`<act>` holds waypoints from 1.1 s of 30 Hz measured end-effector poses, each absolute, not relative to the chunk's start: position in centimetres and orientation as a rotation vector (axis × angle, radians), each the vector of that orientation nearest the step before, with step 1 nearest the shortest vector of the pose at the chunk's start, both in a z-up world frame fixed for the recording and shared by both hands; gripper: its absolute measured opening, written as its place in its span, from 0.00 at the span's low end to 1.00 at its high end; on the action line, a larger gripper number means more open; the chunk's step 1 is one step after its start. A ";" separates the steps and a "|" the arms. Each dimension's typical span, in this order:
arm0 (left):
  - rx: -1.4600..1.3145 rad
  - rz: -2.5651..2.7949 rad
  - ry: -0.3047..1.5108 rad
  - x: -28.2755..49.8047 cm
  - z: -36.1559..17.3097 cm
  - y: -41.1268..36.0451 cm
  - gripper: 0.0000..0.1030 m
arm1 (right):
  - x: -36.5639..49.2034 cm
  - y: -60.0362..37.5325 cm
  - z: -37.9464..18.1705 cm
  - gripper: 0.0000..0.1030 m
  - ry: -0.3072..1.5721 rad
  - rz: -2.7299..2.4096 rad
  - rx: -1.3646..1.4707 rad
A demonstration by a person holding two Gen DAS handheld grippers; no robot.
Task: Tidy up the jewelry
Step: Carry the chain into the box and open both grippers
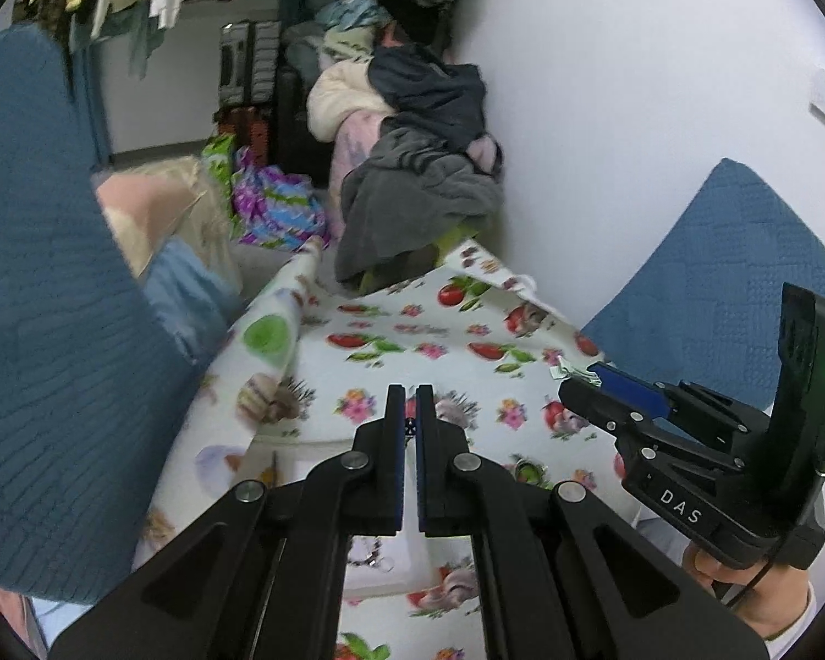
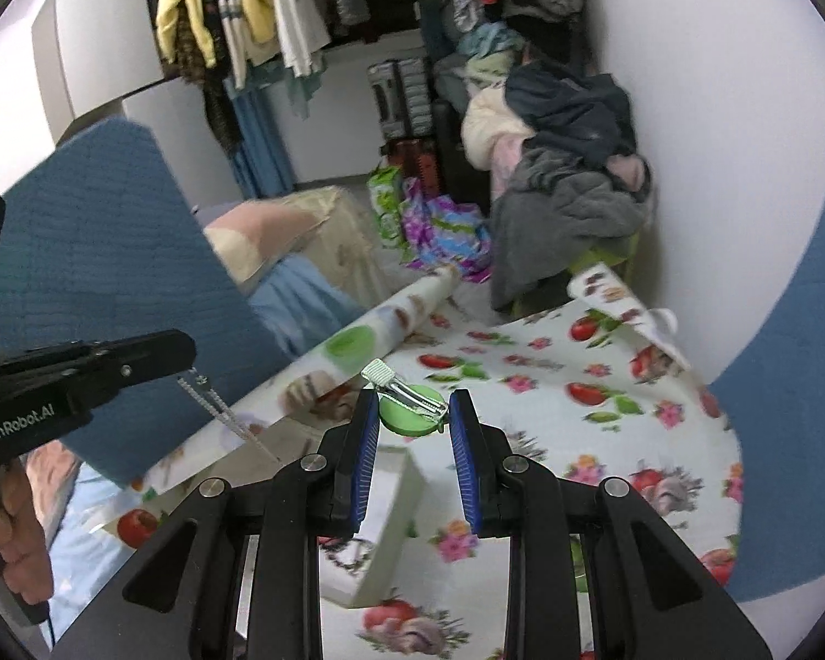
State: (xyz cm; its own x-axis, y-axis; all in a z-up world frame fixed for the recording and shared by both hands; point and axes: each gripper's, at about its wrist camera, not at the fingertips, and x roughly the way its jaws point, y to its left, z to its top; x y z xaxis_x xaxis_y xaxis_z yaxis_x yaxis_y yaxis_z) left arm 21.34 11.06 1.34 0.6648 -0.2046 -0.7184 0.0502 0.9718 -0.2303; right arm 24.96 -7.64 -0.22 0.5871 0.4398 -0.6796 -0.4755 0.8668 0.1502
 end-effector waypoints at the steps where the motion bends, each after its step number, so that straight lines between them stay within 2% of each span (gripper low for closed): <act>1: -0.202 -0.141 0.837 21.2 1.0 11.4 0.02 | 24.8 -7.0 -0.7 0.23 0.786 0.540 -0.053; 21: -0.286 -0.082 1.064 18.5 -13.8 15.3 0.02 | 22.7 -1.5 -14.4 0.23 1.019 0.546 -0.106; 30: -0.299 -0.060 1.092 17.8 -15.2 15.0 0.03 | 22.1 -1.4 -16.5 0.25 1.061 0.571 -0.115; 31: -0.303 -0.059 1.095 17.8 -15.2 15.0 0.03 | 22.1 -1.5 -16.3 0.30 1.058 0.575 -0.111; 32: -0.305 -0.058 1.099 17.9 -14.9 15.0 0.08 | 22.1 -1.6 -15.9 0.35 1.052 0.580 -0.107; 33: -0.304 -0.054 1.100 17.9 -14.7 14.9 0.14 | 22.1 -1.8 -15.4 0.35 1.041 0.589 -0.101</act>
